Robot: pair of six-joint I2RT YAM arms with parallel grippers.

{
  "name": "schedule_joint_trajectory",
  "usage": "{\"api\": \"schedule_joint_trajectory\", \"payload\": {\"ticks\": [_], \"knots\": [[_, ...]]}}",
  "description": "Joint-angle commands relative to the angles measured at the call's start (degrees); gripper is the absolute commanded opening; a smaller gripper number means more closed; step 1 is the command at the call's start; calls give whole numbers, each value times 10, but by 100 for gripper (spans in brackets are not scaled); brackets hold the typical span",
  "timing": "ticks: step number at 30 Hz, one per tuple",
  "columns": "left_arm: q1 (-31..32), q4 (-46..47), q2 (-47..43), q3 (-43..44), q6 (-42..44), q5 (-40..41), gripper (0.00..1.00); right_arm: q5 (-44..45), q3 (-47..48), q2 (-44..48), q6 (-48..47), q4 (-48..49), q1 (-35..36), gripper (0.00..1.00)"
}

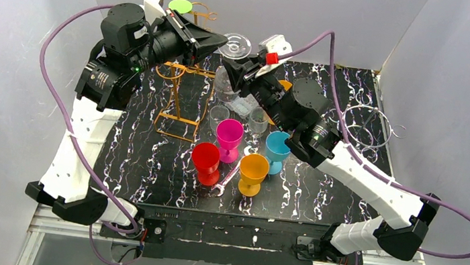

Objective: Take the wine glass off the wine glass rack
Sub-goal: Place the wine glass at the center of the board.

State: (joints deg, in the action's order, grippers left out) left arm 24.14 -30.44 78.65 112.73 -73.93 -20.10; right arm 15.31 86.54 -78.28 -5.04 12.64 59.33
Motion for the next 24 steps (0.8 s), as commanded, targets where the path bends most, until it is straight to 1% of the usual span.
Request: {"api": "schedule_joint_trajectory", "payload": {"ticks": [1,4,9,11,12,14,15,16,19,24], "knots": [[3,30,-17,3,1,0,0,19,25,-1,1,41,1,35],[4,31,-17,0,0,-3,0,25,18,2,5,50,1,31],[7,44,-17,-11,-10,-9,0,30,22,1,9,51,1,19],[9,45,-16,-11,-12,-9,0,33,18,1,8,52,1,18],[9,45,-17,-11,-14,-9,0,34,16,0,6,54,1,20],[11,45,-16,-11,-15,-9,0,40,14,-1,4,55,1,33],[12,45,-16,-11,-15,-9,0,42,12,-1,2,58,1,38],[13,45,-16,-12,-16,-9,0,44,10,-2,1,60,1,41],[16,45,-17,-14,-16,-9,0,49,12,-7,-3,62,1,43],[18,47,-19,-13,-19,-9,0,56,20,-16,-10,62,1,41]]}}
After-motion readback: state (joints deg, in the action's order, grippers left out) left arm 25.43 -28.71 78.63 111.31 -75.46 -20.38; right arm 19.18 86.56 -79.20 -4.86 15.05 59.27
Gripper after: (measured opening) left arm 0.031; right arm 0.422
